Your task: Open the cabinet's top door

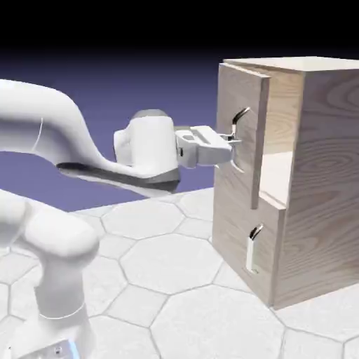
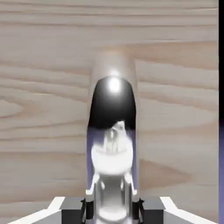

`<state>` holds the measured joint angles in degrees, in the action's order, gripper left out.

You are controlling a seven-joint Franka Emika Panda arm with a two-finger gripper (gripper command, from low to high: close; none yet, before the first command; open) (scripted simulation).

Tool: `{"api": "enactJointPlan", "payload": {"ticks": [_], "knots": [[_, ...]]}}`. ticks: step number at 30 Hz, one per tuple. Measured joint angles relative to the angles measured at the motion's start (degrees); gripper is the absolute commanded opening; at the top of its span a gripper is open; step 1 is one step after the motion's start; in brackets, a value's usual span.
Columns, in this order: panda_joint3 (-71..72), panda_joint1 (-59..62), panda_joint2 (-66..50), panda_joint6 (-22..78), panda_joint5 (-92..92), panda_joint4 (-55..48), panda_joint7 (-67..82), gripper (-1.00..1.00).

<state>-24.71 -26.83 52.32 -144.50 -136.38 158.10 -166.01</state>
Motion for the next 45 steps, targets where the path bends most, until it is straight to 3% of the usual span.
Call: {"api": "enactJointPlan", "payload": {"ticks": [13, 19, 31, 38, 45], "knots": [[27.0, 21.5, 4.8, -1.9, 22.0, 5.5, 0.3, -1.0], [35.0, 21.3, 9.3, 4.2, 37.0, 8.2, 7.3, -1.0], [55.4, 16.5, 9.8, 27.3, 66.8, 5.8, 15.4, -1.0], [70.0, 20.1, 2.9, 44.2, 80.7, -3.7, 15.4, -1.0], [84.5, 30.9, -4.6, 59.9, 89.9, -17.2, 14.2, -1.0]]}}
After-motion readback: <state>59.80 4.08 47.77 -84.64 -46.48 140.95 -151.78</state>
